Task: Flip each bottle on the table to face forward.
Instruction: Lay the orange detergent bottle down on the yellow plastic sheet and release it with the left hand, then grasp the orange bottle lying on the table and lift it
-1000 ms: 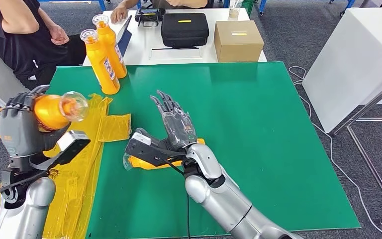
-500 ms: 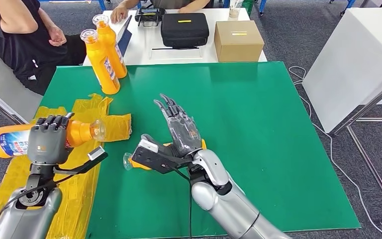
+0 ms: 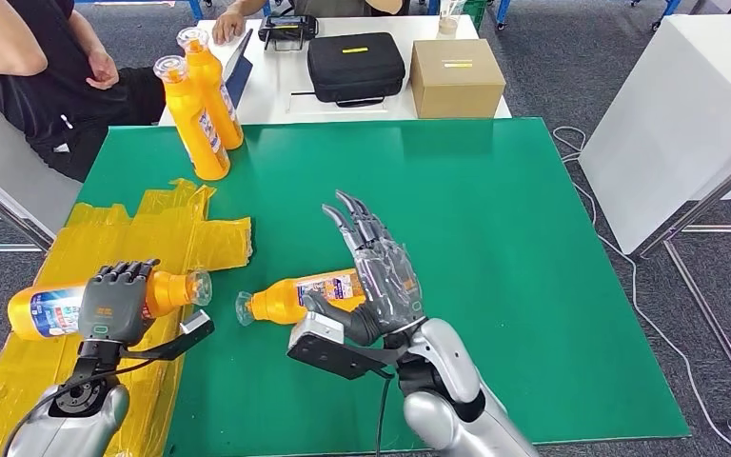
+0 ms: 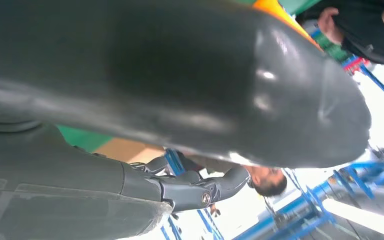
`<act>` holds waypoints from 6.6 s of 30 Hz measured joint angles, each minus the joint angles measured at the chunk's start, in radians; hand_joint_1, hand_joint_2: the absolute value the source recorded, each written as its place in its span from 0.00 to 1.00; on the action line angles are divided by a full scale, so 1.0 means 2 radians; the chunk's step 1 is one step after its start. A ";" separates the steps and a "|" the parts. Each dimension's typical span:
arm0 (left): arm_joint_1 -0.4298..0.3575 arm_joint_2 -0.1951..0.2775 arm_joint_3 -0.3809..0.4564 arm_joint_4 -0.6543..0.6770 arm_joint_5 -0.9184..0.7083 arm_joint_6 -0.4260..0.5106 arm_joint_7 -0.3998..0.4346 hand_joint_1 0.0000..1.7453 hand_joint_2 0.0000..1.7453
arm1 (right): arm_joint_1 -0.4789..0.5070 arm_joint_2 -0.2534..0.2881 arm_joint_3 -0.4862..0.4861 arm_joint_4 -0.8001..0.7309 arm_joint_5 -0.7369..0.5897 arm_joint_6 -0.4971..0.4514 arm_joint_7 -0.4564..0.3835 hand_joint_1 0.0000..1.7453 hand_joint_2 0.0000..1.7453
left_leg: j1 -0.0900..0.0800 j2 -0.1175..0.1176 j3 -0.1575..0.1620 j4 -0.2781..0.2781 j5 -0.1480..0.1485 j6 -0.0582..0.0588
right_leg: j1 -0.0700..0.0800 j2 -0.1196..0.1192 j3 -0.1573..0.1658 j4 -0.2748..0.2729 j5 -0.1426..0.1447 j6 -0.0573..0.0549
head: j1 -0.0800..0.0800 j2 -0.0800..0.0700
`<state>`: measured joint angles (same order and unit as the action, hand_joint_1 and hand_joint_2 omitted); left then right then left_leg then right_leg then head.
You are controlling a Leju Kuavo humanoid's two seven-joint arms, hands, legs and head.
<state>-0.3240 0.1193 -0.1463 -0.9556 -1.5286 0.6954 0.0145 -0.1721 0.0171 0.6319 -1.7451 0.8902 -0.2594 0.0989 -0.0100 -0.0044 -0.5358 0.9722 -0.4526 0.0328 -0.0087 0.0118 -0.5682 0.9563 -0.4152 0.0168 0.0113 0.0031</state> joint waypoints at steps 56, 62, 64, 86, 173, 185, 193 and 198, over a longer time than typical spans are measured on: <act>0.119 -0.044 0.116 -0.302 0.721 -0.138 -0.203 0.00 0.00 | -0.101 -0.042 -0.024 0.179 0.061 0.156 0.071 0.00 1.00 | 0.000 -0.001 0.000 0.000 0.001 0.000 | 0.000 -0.001 0.001 0.000 0.000 0.000 | 0.000 0.000; 0.119 -0.041 0.115 -0.327 0.727 -0.137 -0.213 0.00 0.00 | -0.124 -0.036 -0.026 0.247 0.074 0.160 0.076 0.00 1.00 | 0.000 0.000 0.000 0.000 0.000 0.000 | 0.000 -0.001 0.000 0.000 0.000 0.000 | 0.000 0.000; 0.119 -0.041 0.115 -0.330 0.727 -0.137 -0.214 0.00 0.00 | -0.127 -0.035 -0.027 0.257 0.074 0.160 0.076 0.00 1.00 | 0.000 0.000 0.000 0.000 0.000 0.000 | 0.000 -0.001 0.000 0.000 0.000 0.000 | 0.000 0.000; 0.097 -0.036 0.105 -0.328 0.742 -0.126 -0.216 0.00 0.00 | -0.123 0.004 -0.018 0.297 0.074 0.220 0.071 0.00 1.00 | 0.000 0.000 0.000 0.000 0.000 0.000 | 0.000 -0.001 0.000 0.000 0.000 0.000 | 0.000 0.000; 0.058 -0.061 -0.073 -0.374 1.069 -0.312 -0.116 0.00 1.00 | -0.197 0.131 0.026 0.286 -0.130 0.029 0.021 1.00 1.00 | 0.000 0.000 -0.002 0.000 0.001 -0.001 | 0.000 0.000 -0.002 0.000 0.002 -0.001 | 0.000 0.000; 0.041 -0.073 -0.069 -0.368 1.076 -0.304 -0.094 0.00 1.00 | -0.226 0.168 0.085 0.356 -0.093 0.015 0.052 1.00 1.00 | 0.000 0.000 -0.002 0.000 0.001 -0.001 | 0.000 0.000 -0.003 0.000 0.002 -0.001 | 0.000 0.000; 0.038 -0.075 -0.063 -0.352 1.087 -0.306 -0.084 0.00 1.00 | -0.252 0.169 0.135 0.373 -0.108 0.016 0.089 1.00 1.00 | 0.000 0.000 -0.002 0.000 0.001 -0.001 | 0.000 0.000 -0.003 0.000 0.002 -0.001 | 0.000 0.000; 0.038 -0.075 -0.061 -0.339 1.087 -0.305 -0.087 1.00 1.00 | -0.267 0.169 0.165 0.378 -0.129 0.013 0.097 1.00 1.00 | 0.000 0.000 -0.002 0.000 0.001 -0.001 | 0.000 0.000 -0.003 0.000 0.002 -0.001 | 0.000 0.000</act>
<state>-0.2487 -0.0298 -0.2679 -1.6337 0.6460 0.0864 -0.1592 -0.7065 0.3543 0.9617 -0.9890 0.6327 -0.2325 0.2931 -0.0100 -0.0040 -0.5407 0.9724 -0.4496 0.0311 -0.0086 0.0116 -0.5739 0.9564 -0.4117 0.0153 0.0113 0.0031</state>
